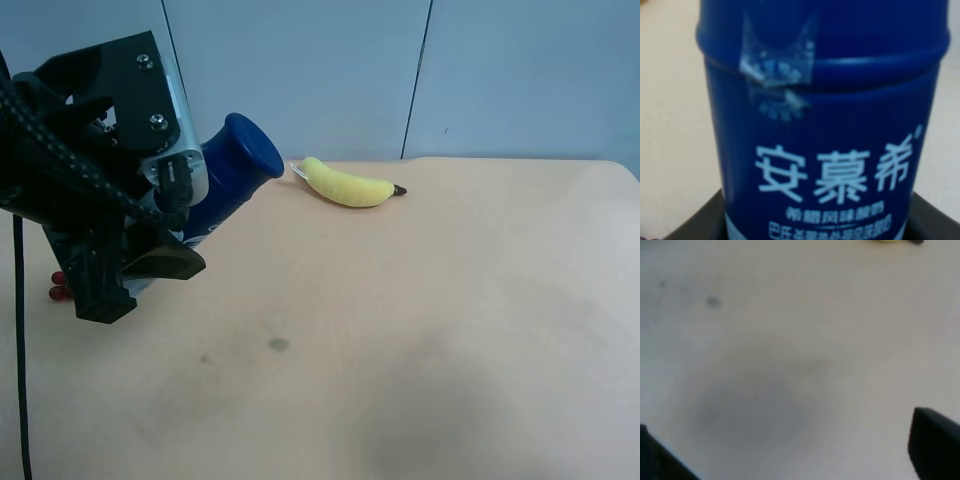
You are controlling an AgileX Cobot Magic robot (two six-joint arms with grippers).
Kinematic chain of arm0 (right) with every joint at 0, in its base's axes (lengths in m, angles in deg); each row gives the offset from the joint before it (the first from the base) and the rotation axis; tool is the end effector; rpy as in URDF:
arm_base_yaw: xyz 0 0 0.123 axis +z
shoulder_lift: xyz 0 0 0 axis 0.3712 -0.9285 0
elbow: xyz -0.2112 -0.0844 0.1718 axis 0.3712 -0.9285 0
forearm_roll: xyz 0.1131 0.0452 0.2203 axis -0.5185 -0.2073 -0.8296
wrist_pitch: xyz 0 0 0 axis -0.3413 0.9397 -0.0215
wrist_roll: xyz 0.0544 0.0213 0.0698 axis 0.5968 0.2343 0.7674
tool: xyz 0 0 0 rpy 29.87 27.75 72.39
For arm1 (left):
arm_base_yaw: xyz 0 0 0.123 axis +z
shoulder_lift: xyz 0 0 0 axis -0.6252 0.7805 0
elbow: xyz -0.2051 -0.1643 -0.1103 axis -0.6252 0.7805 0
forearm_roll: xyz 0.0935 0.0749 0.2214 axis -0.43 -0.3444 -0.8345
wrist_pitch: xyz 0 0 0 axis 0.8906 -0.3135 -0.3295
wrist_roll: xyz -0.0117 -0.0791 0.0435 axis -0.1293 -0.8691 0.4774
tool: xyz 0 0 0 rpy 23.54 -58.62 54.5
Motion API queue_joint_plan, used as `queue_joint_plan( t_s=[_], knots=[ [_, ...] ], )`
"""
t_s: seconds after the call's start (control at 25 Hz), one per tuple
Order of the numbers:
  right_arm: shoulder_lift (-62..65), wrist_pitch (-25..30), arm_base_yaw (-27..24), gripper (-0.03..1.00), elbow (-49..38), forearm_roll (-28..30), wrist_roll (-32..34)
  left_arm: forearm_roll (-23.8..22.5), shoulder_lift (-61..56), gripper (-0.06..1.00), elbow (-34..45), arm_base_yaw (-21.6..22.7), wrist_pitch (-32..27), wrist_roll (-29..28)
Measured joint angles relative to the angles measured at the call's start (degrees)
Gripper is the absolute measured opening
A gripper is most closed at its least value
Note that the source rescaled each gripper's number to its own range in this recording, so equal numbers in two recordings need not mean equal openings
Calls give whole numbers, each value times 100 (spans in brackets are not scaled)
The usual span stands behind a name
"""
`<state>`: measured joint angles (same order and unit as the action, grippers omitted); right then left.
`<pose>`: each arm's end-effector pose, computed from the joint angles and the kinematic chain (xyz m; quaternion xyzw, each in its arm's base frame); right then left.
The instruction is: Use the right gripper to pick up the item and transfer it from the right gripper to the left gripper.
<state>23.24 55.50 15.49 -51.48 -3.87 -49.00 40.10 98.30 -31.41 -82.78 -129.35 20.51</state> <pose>0.0070 0.0082 0.2771 -0.3081 0.8257 0.1505 0.4480 0.1665 -0.1663 0.3038 0.5504 0.7690 -0.0684 0.3178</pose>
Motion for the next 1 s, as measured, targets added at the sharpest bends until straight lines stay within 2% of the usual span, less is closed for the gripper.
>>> queue_joint_plan(
  t_s=[0.12, 0.36, 0.52, 0.84, 1.0],
  knots=[
    [200, 0, -331, 100, 0, 0, 0, 0, 0, 0, 0, 0, 0, 0],
    [619, -3, -1481, 100, 0, 0, 0, 0, 0, 0, 0, 0, 0, 0],
    [619, -3, -2001, 100, 0, 0, 0, 0, 0, 0, 0, 0, 0, 0],
    [619, -3, -2079, 100, 0, 0, 0, 65, 37, 0, -6, 0, -9, -432],
    [619, -3, -2079, 100, 0, 0, 0, 65, 460, 0, -271, 0, -503, -528]
  ],
)
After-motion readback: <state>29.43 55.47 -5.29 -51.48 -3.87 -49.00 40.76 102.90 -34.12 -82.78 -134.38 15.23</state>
